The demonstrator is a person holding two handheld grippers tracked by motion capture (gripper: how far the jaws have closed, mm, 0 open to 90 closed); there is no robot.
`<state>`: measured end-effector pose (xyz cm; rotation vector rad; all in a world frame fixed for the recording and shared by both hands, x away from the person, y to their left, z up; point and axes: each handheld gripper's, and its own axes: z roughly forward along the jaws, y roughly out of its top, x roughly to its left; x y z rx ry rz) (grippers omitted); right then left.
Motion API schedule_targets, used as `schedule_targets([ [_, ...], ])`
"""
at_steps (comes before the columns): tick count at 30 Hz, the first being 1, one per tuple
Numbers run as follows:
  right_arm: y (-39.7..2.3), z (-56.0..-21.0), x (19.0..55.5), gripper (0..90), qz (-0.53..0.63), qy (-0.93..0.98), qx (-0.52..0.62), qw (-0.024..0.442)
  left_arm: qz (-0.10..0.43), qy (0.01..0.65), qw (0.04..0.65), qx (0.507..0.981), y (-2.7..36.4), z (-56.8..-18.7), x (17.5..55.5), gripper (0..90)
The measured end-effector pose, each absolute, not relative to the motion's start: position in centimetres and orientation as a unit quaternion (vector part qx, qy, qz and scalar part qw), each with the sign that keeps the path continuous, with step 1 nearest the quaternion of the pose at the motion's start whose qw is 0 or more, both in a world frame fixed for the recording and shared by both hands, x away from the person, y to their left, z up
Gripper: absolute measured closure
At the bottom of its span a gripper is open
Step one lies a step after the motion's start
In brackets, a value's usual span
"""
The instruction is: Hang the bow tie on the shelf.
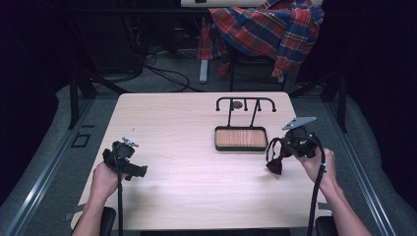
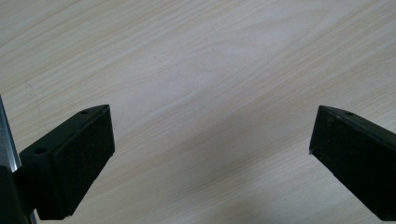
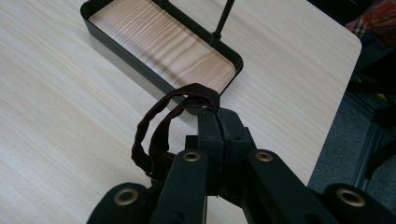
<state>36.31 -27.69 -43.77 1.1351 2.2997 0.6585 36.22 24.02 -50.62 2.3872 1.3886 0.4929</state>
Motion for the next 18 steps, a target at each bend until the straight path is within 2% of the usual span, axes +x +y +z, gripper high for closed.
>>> schedule_targets([
  [18, -27.9, -42.2, 37.5, 89.4, 0.256, 0.832, 0.419, 0.259, 0.173, 0.489, 0.167, 0.838, 24.1, -50.6, 36.2, 0.1],
])
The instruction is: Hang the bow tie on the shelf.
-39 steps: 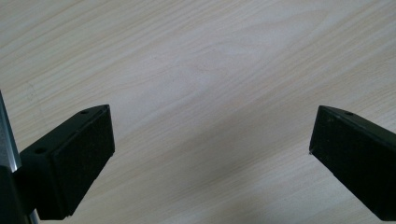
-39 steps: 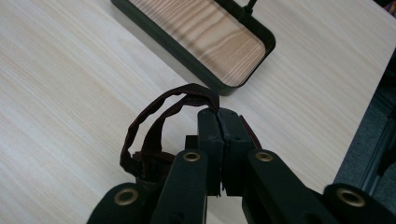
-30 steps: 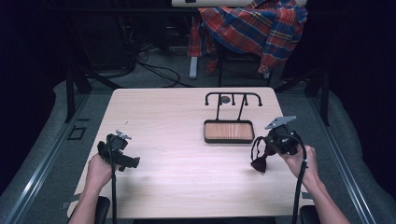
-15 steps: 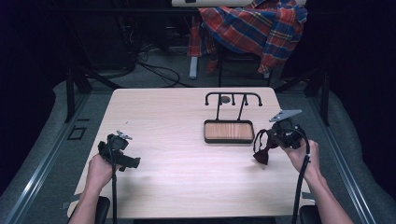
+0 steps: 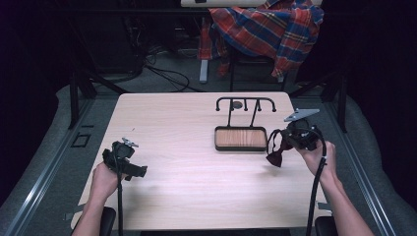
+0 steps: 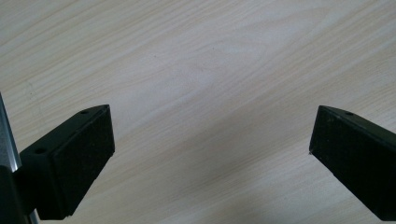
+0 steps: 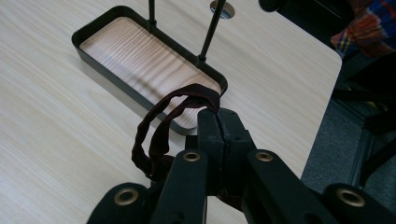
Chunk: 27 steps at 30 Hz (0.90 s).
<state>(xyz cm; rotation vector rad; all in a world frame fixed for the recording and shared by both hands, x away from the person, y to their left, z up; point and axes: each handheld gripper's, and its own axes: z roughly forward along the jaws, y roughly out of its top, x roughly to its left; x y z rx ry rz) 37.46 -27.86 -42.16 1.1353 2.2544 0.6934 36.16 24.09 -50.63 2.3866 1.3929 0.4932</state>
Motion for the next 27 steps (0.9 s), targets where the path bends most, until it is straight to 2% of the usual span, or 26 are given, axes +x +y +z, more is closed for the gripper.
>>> schedule_targets([
  [27, -28.2, -40.2, 39.8, 89.5, 0.275, 0.813, 0.431, 0.278, 0.175, 0.491, 0.169, 0.837, 24.2, -50.6, 36.1, 0.1],
])
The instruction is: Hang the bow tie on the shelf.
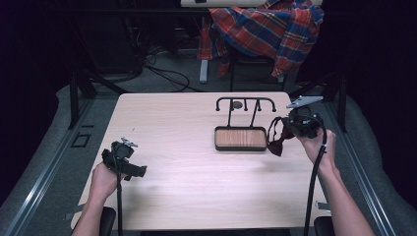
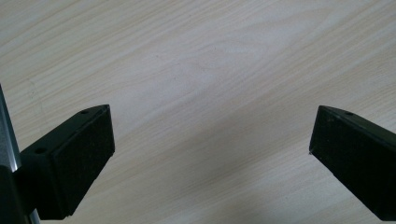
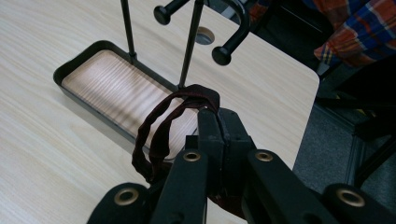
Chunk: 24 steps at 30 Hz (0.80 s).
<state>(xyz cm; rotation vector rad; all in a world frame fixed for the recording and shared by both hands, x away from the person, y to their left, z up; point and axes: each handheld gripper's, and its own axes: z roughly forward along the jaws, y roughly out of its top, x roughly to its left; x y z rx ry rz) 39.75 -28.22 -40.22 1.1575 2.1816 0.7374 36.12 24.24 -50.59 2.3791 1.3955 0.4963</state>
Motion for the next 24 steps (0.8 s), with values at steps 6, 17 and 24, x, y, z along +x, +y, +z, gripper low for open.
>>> schedule_targets([
  [6, -28.2, -39.8, 40.1, 89.4, 0.279, 0.809, 0.433, 0.283, 0.174, 0.491, 0.169, 0.837, 24.3, -50.6, 36.1, 0.1],
  [17, -27.9, -39.2, 41.0, 89.5, 0.282, 0.806, 0.433, 0.288, 0.173, 0.490, 0.169, 0.838, 24.2, -50.6, 36.2, 0.1],
  [24, -27.5, -39.1, 41.9, 89.5, 0.288, 0.803, 0.433, 0.292, 0.173, 0.491, 0.170, 0.837, 24.2, -50.7, 36.2, 0.1],
])
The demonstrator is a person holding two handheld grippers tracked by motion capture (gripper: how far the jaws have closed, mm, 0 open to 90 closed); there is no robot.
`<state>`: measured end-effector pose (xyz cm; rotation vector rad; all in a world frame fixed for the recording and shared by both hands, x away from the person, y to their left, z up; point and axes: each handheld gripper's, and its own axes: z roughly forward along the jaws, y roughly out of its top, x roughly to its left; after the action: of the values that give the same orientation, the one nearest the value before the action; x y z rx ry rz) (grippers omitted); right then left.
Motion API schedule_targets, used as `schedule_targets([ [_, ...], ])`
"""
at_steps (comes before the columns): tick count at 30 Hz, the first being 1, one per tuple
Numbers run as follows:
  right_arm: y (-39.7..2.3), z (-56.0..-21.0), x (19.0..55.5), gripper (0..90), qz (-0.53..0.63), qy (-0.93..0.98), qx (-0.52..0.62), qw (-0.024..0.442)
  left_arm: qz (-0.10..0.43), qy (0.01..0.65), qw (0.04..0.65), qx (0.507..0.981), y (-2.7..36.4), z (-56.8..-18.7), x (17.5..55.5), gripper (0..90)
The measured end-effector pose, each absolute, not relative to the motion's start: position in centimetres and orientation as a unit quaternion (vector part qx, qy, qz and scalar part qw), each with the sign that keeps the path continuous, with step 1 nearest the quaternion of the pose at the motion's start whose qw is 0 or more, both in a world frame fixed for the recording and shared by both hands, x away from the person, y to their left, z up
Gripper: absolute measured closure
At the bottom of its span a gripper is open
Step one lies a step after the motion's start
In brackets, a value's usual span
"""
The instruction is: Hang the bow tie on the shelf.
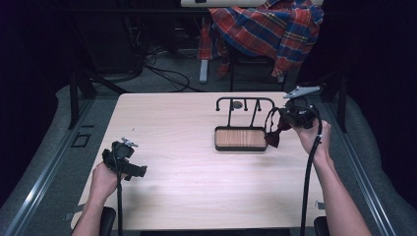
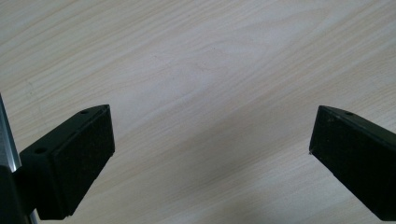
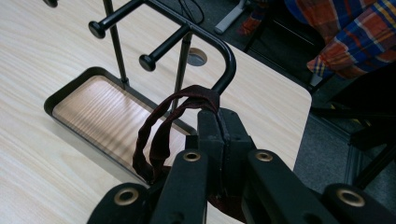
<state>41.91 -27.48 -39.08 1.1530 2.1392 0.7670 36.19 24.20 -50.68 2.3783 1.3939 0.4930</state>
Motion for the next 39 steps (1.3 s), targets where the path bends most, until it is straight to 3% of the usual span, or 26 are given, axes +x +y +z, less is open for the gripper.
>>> schedule_targets([
  [39, -28.0, -40.9, 45.1, 89.2, 0.289, 0.791, 0.465, 0.274, 0.171, 0.488, 0.167, 0.839, 24.1, -50.7, 36.3, 0.1],
])
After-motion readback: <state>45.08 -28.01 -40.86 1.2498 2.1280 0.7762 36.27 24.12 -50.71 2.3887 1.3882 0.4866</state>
